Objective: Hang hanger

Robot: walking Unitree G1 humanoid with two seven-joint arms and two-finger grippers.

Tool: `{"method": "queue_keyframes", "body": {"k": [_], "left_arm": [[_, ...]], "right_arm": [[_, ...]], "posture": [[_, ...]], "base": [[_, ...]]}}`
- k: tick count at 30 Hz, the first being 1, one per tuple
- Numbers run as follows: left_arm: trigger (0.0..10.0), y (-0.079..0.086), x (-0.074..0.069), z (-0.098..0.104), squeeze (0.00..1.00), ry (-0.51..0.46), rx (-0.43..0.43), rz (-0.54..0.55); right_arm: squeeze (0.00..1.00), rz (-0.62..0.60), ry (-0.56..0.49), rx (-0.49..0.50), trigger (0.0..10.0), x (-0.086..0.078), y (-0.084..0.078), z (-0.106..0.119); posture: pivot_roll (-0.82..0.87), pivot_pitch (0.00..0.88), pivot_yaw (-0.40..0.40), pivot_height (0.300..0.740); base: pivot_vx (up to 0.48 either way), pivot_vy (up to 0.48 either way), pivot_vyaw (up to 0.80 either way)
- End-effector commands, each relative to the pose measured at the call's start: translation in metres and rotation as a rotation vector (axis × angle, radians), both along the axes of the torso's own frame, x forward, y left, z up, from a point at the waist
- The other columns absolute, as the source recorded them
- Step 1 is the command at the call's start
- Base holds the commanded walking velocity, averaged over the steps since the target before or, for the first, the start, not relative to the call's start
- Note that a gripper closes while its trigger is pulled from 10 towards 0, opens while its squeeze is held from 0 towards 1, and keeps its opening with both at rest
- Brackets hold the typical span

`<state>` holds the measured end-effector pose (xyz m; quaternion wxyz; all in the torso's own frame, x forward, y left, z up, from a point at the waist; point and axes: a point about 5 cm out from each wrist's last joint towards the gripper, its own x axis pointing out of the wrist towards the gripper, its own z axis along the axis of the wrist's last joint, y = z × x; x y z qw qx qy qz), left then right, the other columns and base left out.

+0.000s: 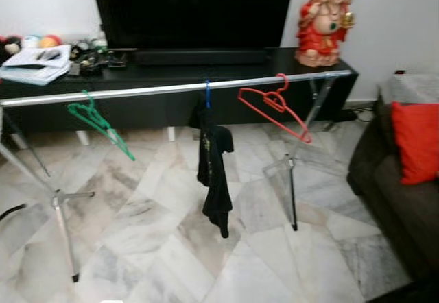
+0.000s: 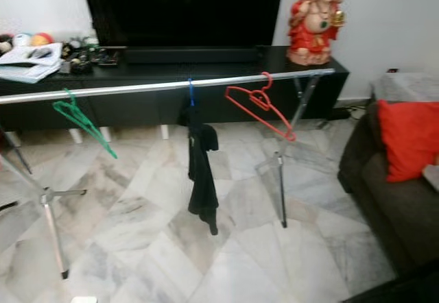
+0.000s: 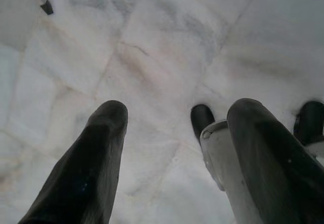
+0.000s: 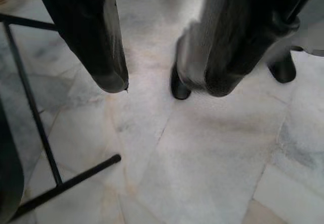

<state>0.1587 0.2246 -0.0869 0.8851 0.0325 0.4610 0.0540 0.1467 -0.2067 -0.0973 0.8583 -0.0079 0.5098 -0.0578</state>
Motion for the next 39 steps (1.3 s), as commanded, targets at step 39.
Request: {"method": "queue_keyframes", "body": {"k": [39], "left_arm": [[10.0, -0.0050, 0.0036, 0.0002, 0.00, 0.004, -0.002, -0.027]], "right_arm": [[0.00, -0.008, 0.004, 0.000, 10.0, -0.0029, -0.0018, -0.0007]], "posture": [[-0.04, 0.050, 0.027, 0.740]], "base": [[0.000, -0.006, -0.55]]}}
